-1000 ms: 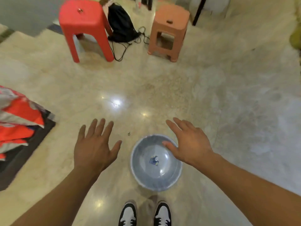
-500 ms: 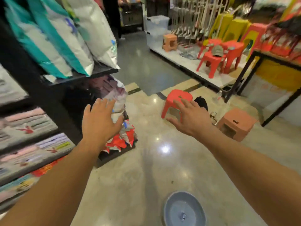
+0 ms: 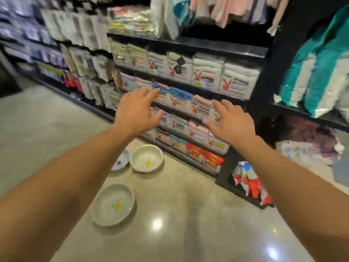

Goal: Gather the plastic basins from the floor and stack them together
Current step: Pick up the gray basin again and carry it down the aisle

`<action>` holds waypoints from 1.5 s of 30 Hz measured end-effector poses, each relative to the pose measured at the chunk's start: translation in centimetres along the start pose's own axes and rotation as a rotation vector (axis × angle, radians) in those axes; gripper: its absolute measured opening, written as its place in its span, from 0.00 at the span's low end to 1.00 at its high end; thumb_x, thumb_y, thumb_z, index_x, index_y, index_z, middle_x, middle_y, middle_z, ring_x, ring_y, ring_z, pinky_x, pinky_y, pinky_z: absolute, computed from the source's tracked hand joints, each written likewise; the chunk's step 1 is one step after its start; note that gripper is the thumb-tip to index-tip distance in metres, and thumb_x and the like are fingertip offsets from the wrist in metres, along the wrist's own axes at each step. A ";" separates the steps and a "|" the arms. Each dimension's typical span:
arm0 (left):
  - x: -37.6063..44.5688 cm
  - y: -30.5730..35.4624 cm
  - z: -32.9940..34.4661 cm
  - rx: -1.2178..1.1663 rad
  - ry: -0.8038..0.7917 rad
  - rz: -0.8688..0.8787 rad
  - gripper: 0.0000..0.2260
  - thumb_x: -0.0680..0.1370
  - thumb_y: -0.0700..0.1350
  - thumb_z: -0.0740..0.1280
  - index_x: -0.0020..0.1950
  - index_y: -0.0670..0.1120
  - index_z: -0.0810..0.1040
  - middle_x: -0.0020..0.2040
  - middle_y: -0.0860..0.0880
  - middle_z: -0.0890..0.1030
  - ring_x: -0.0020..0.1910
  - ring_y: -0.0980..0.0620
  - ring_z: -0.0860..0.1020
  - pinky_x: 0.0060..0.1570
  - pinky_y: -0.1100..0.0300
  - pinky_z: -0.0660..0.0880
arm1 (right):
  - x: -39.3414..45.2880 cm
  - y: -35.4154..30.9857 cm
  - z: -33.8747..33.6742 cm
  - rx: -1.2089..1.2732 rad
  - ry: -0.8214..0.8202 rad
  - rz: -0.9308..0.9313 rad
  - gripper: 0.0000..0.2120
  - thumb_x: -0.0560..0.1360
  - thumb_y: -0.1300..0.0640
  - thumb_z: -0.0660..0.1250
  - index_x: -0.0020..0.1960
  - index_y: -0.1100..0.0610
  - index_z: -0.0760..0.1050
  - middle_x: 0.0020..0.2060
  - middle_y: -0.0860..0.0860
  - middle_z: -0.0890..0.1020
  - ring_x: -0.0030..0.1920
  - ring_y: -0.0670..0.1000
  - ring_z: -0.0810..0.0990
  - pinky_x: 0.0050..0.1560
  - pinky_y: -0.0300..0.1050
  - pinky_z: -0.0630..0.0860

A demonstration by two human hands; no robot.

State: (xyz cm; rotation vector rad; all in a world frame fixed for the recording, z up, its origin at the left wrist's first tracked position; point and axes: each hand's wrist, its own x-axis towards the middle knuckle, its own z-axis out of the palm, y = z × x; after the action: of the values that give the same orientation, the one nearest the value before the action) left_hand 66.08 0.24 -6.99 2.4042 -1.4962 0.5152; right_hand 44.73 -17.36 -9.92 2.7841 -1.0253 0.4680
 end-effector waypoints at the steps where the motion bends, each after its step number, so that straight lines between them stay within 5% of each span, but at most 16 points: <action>1: -0.9 -3.2 -1.0 0.025 0.012 -0.055 0.32 0.76 0.60 0.64 0.77 0.49 0.66 0.69 0.44 0.75 0.68 0.42 0.72 0.67 0.44 0.68 | 1.4 -2.8 0.3 0.010 -0.008 -0.050 0.35 0.77 0.31 0.55 0.80 0.45 0.55 0.77 0.54 0.64 0.71 0.61 0.69 0.60 0.57 0.74; 8: -9.2 -21.0 -4.8 0.147 0.028 -0.352 0.31 0.76 0.60 0.66 0.77 0.50 0.68 0.67 0.44 0.77 0.66 0.41 0.73 0.64 0.45 0.69 | 7.5 -21.7 3.1 0.058 -0.091 -0.259 0.37 0.78 0.31 0.54 0.80 0.48 0.53 0.77 0.55 0.62 0.72 0.62 0.67 0.64 0.60 0.73; 18: -14.0 -38.0 -3.8 0.195 -0.056 -0.440 0.31 0.77 0.59 0.64 0.78 0.50 0.66 0.72 0.44 0.73 0.70 0.42 0.69 0.70 0.44 0.64 | 12.5 -40.3 8.9 0.093 -0.158 -0.394 0.37 0.77 0.31 0.53 0.80 0.47 0.52 0.77 0.54 0.62 0.71 0.62 0.68 0.63 0.59 0.73; 45: 8.1 -64.3 14.1 0.138 -0.283 -0.415 0.32 0.78 0.62 0.59 0.81 0.54 0.58 0.81 0.48 0.58 0.80 0.48 0.54 0.77 0.46 0.48 | 40.9 -55.2 26.5 0.138 -0.265 -0.261 0.37 0.77 0.31 0.53 0.80 0.46 0.50 0.78 0.54 0.60 0.74 0.62 0.64 0.65 0.61 0.70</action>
State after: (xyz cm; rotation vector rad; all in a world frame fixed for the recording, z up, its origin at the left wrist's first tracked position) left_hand 129.52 15.99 -18.48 2.8885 -1.0284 0.1957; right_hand 116.50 -6.59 -22.44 3.1067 -0.6765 0.1441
